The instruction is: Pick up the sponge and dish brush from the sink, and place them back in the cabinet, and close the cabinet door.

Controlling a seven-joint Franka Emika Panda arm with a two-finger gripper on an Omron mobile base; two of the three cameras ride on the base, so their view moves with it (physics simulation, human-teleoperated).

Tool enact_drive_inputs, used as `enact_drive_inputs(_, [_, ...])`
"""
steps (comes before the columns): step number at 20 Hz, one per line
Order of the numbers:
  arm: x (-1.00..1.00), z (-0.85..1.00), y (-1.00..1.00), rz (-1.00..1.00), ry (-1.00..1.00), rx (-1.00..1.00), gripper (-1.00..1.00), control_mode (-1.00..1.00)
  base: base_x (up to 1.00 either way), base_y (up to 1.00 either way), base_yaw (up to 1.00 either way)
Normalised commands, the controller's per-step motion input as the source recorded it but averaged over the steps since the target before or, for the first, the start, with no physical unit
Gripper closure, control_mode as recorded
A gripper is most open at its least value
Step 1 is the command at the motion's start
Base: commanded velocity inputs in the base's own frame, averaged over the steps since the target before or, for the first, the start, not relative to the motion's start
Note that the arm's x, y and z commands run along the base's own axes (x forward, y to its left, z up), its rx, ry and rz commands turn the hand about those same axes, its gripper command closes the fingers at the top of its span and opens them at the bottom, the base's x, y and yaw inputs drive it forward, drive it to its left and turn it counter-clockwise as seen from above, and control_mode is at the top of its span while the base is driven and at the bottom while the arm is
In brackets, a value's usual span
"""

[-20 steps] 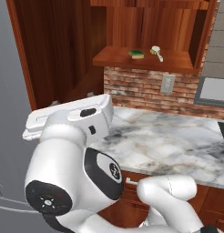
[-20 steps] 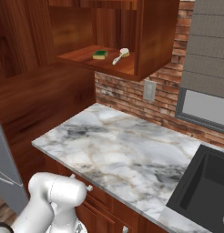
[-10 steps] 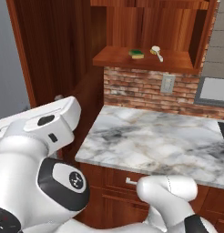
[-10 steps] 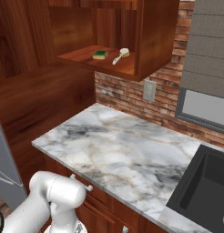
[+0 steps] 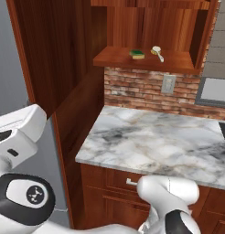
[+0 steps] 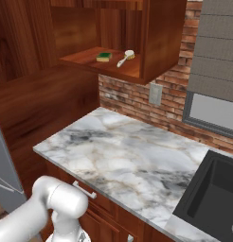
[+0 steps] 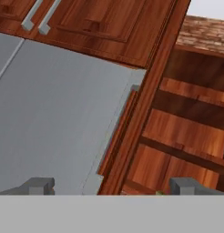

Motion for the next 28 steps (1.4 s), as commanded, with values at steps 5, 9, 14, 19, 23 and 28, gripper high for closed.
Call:
enact_drive_inputs(5, [0.15, -0.01, 0.32, 0.0, -0.11, 0.0, -1.0, -1.0, 0.0, 0.0, 0.0])
enact_drive_inputs(9, [0.18, -0.04, 0.1, 0.0, -0.11, 0.0, -1.0, -1.0, 0.0, 0.0, 0.0])
enact_drive_inputs(14, [0.2, -0.15, 0.0, 0.0, -0.11, 0.0, -1.0, -1.0, 0.0, 0.0, 0.0])
enact_drive_inputs(19, [0.15, -0.22, 0.0, 0.0, -0.1, 0.0, -1.0, -1.0, 0.0, 0.0, 0.0])
enact_drive_inputs(23, [0.14, -0.2, 0.0, 0.0, -0.09, 0.0, -1.0, -1.0, 0.0, 0.0, 0.0])
enact_drive_inputs(28, [0.16, -0.13, 0.0, 0.0, -0.07, 0.0, -1.0, -1.0, 0.0, 0.0, 0.0])
